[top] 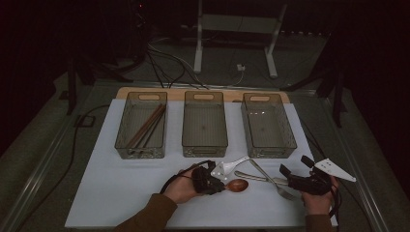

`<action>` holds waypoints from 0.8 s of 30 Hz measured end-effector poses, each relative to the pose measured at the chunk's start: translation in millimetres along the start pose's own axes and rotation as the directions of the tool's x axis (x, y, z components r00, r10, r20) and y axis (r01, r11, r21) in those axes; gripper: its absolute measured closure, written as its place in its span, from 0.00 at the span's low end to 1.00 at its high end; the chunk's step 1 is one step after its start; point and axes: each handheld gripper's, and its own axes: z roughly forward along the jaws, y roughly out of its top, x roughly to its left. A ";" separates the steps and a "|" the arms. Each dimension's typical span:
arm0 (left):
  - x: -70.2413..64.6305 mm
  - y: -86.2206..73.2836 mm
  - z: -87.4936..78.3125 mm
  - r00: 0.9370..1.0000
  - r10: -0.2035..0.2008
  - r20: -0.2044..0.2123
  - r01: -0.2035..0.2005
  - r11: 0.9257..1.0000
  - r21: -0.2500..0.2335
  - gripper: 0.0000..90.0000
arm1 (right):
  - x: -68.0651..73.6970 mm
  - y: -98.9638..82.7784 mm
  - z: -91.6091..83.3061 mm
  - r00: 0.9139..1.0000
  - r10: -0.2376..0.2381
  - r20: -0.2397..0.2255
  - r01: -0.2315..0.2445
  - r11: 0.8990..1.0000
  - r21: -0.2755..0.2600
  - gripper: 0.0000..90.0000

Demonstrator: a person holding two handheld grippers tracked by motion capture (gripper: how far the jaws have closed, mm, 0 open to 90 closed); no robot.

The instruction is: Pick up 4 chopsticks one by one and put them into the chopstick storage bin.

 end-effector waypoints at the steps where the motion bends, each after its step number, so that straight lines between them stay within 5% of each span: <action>1: 0.2 -0.1 -0.6 1.000 -0.004 -0.001 0.004 1.000 -0.004 0.93 | 0.0 0.0 0.0 1.000 -0.001 0.000 0.001 1.000 0.000 0.00; 13: 0.3 1.0 5.8 1.000 -0.008 -0.021 0.007 1.000 -0.006 0.91 | 0.6 -0.2 0.7 1.000 -0.001 0.000 0.001 1.000 0.004 0.00; 20: -7.3 2.6 6.9 0.996 0.042 -0.073 -0.041 0.999 0.010 0.91 | 2.6 -0.2 2.1 1.000 -0.005 -0.004 0.006 1.000 0.008 0.00; 24: -5.3 1.3 5.7 0.998 0.024 -0.058 -0.024 1.000 -0.002 0.93 | 1.7 -0.1 1.3 1.000 -0.004 -0.002 0.004 1.000 0.006 0.00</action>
